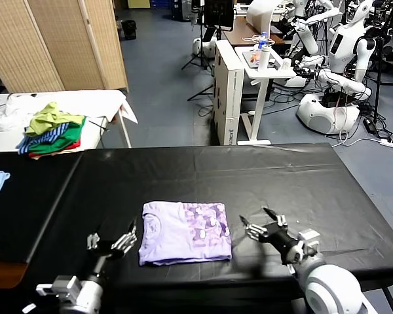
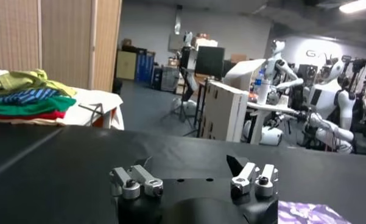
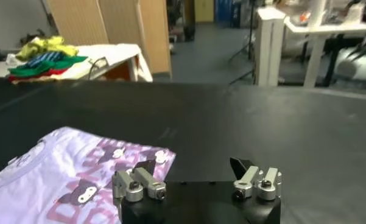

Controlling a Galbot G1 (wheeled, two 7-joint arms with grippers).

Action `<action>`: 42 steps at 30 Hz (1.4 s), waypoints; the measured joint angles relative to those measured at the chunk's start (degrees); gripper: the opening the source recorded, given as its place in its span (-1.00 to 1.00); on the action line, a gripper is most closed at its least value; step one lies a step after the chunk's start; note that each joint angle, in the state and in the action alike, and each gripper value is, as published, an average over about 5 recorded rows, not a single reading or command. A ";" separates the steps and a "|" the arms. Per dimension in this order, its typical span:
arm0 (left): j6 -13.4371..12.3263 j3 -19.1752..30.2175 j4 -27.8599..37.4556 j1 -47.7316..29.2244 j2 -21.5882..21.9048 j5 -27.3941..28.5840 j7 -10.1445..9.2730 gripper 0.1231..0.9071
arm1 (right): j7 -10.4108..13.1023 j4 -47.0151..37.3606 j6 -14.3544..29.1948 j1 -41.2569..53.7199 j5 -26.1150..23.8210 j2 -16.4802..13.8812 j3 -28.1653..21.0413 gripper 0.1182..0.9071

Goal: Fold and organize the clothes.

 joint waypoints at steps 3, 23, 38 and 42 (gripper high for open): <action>0.07 -0.84 -0.81 1.93 1.00 -0.78 -0.54 1.00 | 0.14 0.69 3.42 -2.77 -1.64 -0.09 1.53 1.00; 0.74 -6.78 -7.10 13.31 2.98 -4.81 -1.85 1.00 | 0.67 6.55 16.01 -25.08 -11.74 4.04 10.83 1.00; 2.68 -7.83 -8.15 18.94 2.69 -2.63 -2.88 1.00 | 4.01 9.17 18.31 -35.65 -13.70 6.08 12.37 1.00; 2.96 -7.80 -8.13 19.12 2.74 -2.50 -2.72 1.00 | 4.21 9.19 18.61 -37.22 -13.91 6.22 12.15 1.00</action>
